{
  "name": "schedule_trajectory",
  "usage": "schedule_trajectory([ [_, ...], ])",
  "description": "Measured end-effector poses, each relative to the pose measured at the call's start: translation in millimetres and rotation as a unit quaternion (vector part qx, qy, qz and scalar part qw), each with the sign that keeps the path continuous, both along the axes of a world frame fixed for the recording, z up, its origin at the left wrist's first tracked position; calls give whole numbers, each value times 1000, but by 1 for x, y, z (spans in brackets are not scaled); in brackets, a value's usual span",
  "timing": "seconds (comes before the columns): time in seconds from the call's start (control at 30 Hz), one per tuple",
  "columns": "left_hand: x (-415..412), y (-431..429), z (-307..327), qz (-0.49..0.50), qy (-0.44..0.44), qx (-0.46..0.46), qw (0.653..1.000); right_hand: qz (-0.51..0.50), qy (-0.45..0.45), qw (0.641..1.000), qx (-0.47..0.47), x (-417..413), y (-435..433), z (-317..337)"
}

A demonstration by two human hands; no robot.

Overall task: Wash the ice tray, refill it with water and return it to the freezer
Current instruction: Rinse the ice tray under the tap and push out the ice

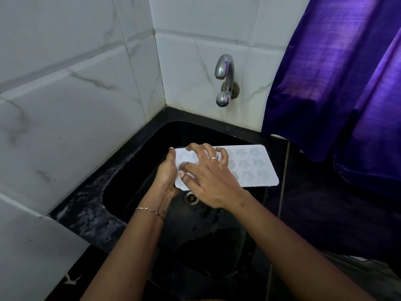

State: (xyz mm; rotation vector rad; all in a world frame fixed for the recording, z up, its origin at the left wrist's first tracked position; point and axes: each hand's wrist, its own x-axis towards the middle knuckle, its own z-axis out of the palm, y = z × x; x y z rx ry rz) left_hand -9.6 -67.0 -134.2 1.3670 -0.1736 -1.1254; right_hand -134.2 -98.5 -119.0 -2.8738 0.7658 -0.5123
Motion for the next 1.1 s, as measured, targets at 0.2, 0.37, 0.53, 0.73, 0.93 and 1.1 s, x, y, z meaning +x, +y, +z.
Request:
schedule_trajectory([
  [0.2, 2, 2, 3, 9, -2, -2, 1000, -7, -5, 1000, -1, -1, -1, -1],
  [0.37, 2, 0, 7, -10, -13, -2, 1000, -34, -2, 999, -19, 2, 1, 0],
  [0.53, 6, 0, 5, -11, 3, 0, 1000, -3, 8, 1000, -6, 2, -3, 0],
  [0.73, 0, 1, 5, 15, -10, 8, 1000, -20, -23, 999, 17, 2, -1, 0],
  [0.93, 1, 3, 8, 11, -12, 9, 1000, 12, -16, 1000, 23, -2, -2, 2],
  [1.1, 11, 9, 1, 47, -21, 10, 999, -55, -88, 995, 9, -41, -14, -1],
])
